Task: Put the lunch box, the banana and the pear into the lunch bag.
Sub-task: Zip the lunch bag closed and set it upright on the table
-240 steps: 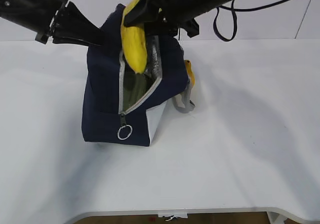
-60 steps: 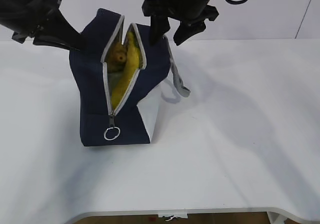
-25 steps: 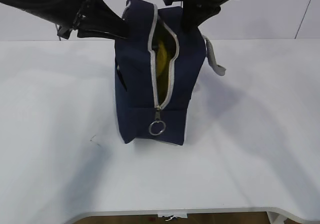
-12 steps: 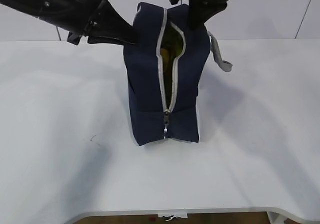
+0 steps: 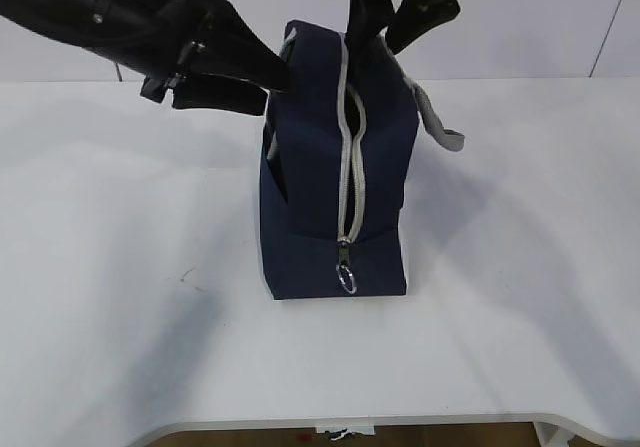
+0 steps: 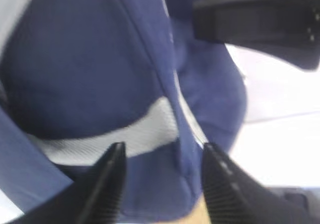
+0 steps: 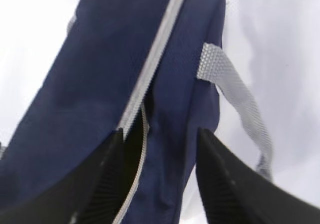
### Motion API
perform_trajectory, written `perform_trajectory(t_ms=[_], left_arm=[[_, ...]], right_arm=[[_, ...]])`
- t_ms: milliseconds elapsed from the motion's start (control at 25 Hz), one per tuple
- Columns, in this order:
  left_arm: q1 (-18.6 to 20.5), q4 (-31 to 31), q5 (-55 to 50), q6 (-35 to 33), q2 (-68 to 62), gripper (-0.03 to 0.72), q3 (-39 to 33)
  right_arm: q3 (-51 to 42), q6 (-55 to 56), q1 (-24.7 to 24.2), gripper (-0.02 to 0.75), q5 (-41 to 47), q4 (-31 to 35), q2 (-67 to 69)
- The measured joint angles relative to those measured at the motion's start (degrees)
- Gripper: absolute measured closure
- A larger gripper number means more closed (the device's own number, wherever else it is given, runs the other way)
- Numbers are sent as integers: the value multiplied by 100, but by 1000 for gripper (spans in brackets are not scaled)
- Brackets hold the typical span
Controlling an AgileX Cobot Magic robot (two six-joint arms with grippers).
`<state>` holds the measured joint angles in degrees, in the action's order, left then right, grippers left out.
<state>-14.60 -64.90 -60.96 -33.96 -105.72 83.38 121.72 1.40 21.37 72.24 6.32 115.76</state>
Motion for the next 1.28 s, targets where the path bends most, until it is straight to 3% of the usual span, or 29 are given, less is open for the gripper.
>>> perform_trajectory(t_ms=[160, 400, 720, 1000, 1280], left_arm=[[107, 0, -396, 0, 0, 270, 0], [441, 73, -716, 0, 151, 275, 0], [456, 2173, -823, 1017, 739, 328, 0], [5, 3996, -911, 1891, 1527, 330, 0], [-148, 4505, -987, 2084, 1845, 330, 0]], right_arm=[[0, 22, 0, 357, 0, 44, -197], [-321, 23, 0, 356, -10, 241, -786], [-1734, 33, 0, 356, 0, 545, -1881], [-2116, 33, 0, 356, 0, 368, -2306], [-2602, 33, 84, 358, -32, 177, -2201]])
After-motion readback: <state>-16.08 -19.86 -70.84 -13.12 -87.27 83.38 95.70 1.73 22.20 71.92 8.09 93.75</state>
